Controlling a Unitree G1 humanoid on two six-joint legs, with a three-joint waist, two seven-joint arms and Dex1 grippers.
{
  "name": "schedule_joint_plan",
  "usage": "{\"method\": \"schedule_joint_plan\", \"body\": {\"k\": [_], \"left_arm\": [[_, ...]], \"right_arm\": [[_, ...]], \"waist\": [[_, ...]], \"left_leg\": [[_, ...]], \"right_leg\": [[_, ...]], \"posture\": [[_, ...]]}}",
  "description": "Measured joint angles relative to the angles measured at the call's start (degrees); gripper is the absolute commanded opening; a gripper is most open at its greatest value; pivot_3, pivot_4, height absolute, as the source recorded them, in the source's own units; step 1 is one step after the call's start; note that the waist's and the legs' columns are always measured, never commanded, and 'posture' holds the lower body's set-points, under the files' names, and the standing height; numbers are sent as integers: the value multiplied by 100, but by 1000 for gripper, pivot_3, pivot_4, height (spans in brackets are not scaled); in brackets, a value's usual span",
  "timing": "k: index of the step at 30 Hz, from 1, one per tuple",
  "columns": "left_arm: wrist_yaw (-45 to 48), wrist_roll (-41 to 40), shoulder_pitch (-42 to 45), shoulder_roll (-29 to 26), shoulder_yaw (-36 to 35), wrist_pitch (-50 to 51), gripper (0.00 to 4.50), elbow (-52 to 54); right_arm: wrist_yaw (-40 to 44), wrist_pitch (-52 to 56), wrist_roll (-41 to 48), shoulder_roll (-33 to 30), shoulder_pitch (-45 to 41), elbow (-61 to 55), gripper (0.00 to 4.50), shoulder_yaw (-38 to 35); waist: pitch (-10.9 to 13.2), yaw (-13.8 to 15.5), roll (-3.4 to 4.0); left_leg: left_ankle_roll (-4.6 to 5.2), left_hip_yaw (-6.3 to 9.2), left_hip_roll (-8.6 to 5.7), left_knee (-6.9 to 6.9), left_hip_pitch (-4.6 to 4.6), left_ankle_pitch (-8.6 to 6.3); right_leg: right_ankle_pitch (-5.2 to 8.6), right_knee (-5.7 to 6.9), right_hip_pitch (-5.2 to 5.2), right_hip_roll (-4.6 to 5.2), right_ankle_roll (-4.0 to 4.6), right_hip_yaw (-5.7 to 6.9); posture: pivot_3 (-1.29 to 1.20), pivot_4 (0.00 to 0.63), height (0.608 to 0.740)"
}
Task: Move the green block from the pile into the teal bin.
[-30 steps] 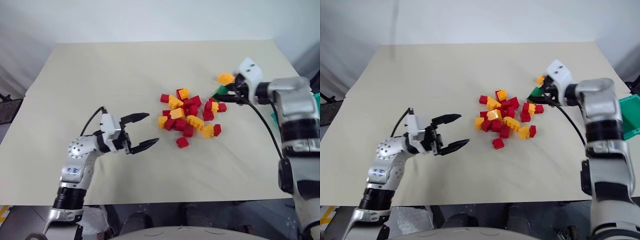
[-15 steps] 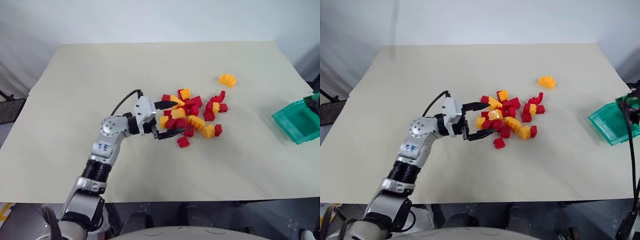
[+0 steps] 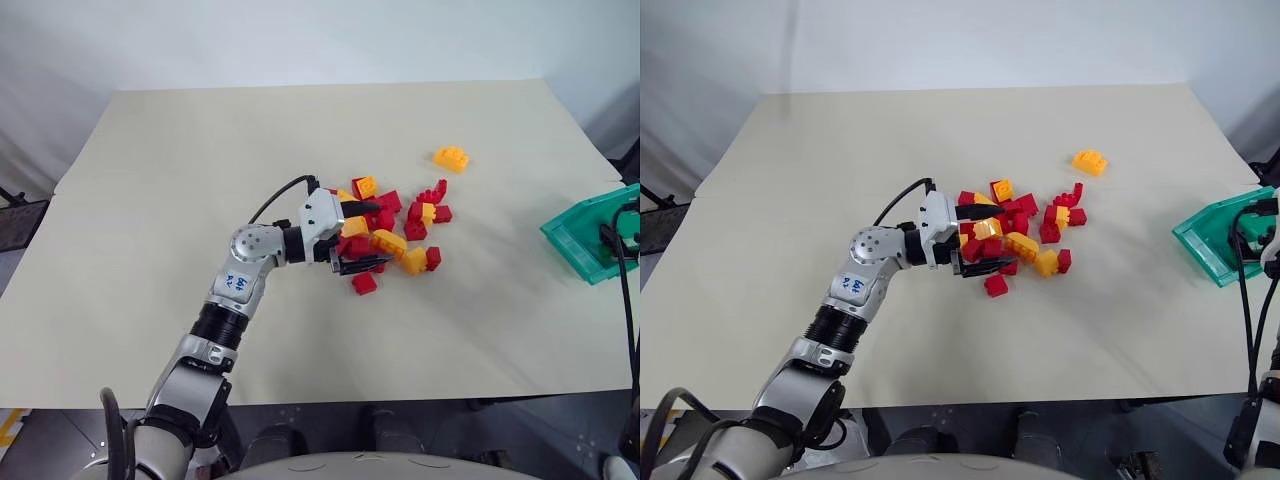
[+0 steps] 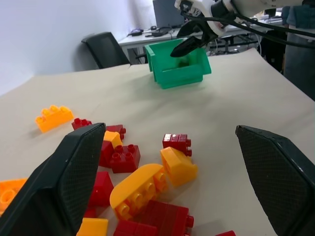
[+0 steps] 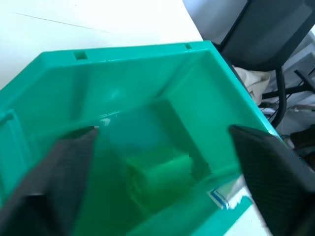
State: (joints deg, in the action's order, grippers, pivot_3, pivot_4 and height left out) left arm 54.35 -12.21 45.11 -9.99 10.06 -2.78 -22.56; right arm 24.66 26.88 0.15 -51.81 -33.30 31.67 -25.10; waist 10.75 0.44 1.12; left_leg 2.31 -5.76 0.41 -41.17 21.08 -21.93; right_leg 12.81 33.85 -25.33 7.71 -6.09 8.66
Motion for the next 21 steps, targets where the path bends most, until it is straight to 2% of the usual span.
{"method": "schedule_joint_plan", "body": {"k": [4,6,8,14,19,21], "left_arm": [[-61,-127,90,59,-136,227,4500,2],[-93,-215,90,34,-269,355,4500,9],[-102,-360,10,-76,-408,612,4500,178],[78,-729,-610,-978,-899,1209,4500,953],[317,-1073,-1331,-1946,-1443,1629,4500,1527],[397,-1183,-1677,-2221,-1672,1722,4500,1654]], "right_arm": [[242,-183,150,-257,110,-220,4488,-4],[546,-165,378,-310,195,-585,4488,-18],[1201,127,877,-351,374,-1261,4488,-19],[3151,471,2133,-360,929,-3022,4488,567],[4635,-198,2303,-503,1389,-3116,4488,1343],[4900,-464,2257,-502,1252,-2933,4488,1568]], "waist": [[0,24,0],[0,24,0],[0,10,0],[1,-43,-1],[1,58,-2],[1,60,-2]], "left_leg": [[1,0,2,0,0,0],[1,0,5,-1,-1,0],[0,19,14,-1,-4,0],[-3,38,20,-6,-15,-1],[6,35,11,-20,-5,-4],[7,29,10,-21,-5,-5]], "right_leg": [[-1,-3,0,-1,-2,-1],[-3,-2,0,-3,0,-1],[-5,-2,0,-10,4,-5],[-10,2,1,-16,12,-9],[-20,-7,1,-8,-3,-18],[-22,-11,1,-8,-5,-23]], "posture": [[0,150,740],[0,150,740],[0,150,740],[0,150,740],[0,150,740],[0,150,740]]}}
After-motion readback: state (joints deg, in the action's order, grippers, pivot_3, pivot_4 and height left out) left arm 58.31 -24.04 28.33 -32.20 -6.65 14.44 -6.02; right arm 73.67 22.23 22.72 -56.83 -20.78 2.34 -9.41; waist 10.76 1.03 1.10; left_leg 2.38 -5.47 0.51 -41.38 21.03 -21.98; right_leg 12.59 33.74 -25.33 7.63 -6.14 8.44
